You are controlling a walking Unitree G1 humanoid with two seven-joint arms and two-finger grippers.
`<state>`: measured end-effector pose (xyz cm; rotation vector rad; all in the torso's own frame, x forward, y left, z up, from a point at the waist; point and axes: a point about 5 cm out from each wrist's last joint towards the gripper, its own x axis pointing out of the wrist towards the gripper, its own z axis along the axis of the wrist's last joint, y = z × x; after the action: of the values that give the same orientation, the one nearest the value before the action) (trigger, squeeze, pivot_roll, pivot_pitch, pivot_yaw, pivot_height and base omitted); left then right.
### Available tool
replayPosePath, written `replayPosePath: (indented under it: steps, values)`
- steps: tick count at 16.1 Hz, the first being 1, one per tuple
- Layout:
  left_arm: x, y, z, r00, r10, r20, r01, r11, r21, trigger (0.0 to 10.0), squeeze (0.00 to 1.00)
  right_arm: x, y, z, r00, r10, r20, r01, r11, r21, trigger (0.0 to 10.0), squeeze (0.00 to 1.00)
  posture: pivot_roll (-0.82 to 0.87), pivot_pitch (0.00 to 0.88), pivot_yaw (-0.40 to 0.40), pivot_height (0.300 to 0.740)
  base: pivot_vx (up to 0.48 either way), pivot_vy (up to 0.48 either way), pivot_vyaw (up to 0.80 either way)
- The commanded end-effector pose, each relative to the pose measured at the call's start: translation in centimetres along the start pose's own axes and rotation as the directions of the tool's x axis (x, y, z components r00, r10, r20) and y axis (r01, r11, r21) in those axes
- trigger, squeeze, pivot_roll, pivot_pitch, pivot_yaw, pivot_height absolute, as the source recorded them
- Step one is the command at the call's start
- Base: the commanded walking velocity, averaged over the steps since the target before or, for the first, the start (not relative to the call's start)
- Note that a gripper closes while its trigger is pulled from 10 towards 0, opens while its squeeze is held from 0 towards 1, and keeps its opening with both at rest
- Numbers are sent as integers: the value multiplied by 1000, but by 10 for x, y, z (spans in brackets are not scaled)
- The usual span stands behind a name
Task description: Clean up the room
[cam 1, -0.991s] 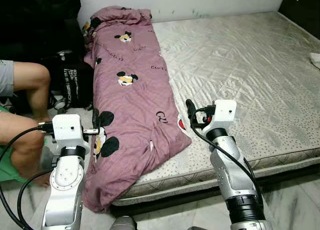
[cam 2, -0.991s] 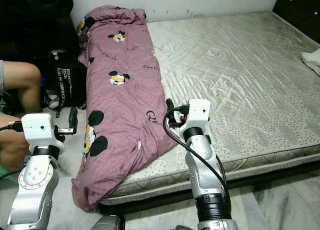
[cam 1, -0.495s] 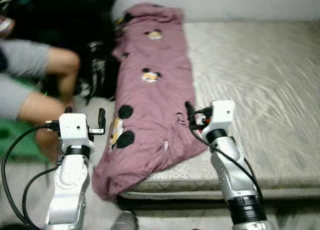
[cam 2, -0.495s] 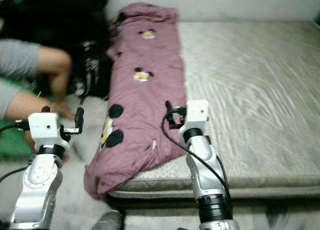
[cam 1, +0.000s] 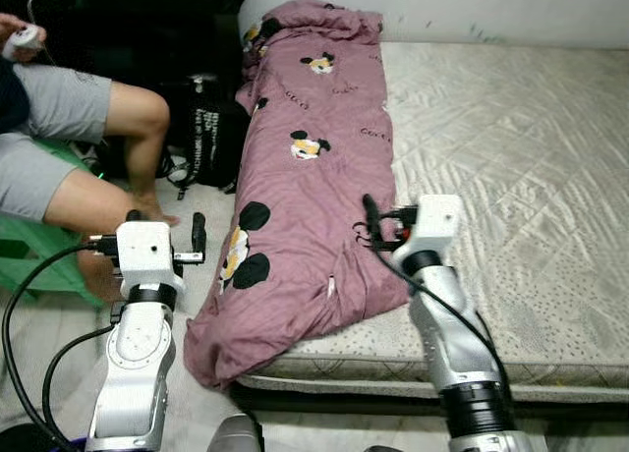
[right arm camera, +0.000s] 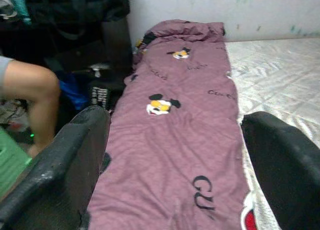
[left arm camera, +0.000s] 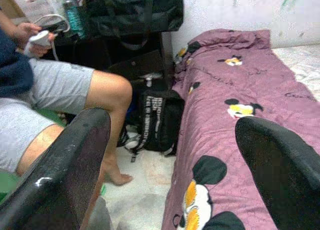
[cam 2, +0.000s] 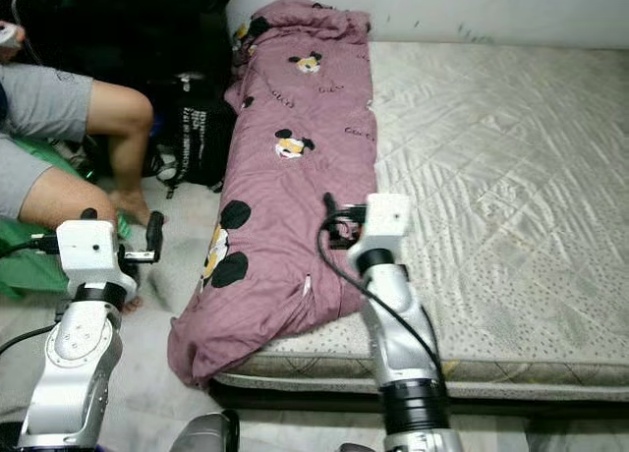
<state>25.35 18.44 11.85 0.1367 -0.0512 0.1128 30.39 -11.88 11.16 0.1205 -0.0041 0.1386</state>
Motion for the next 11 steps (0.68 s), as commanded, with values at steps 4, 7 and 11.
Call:
replayPosePath:
  steps: [4,7,11]
  values:
    - [2,1,-1,1000,7,-3,-7,1000,19,10000,0,1,-2,3,1000,-5,4,5,1000,8,10000,0,72,70,-19,726,0,0,0]
    - [2,1,-1,1000,7,-3,-7,1000,20,10000,0,2,-2,2,1000,-3,4,3,1000,9,10000,0,72,71,-20,686,0,0,0]
    - [4,-1,2,1000,8,9,-8,1000,21,10000,0,2,-2,2,1000,0,3,0,1000,9,10000,0,71,71,-21,636,0,0,0]
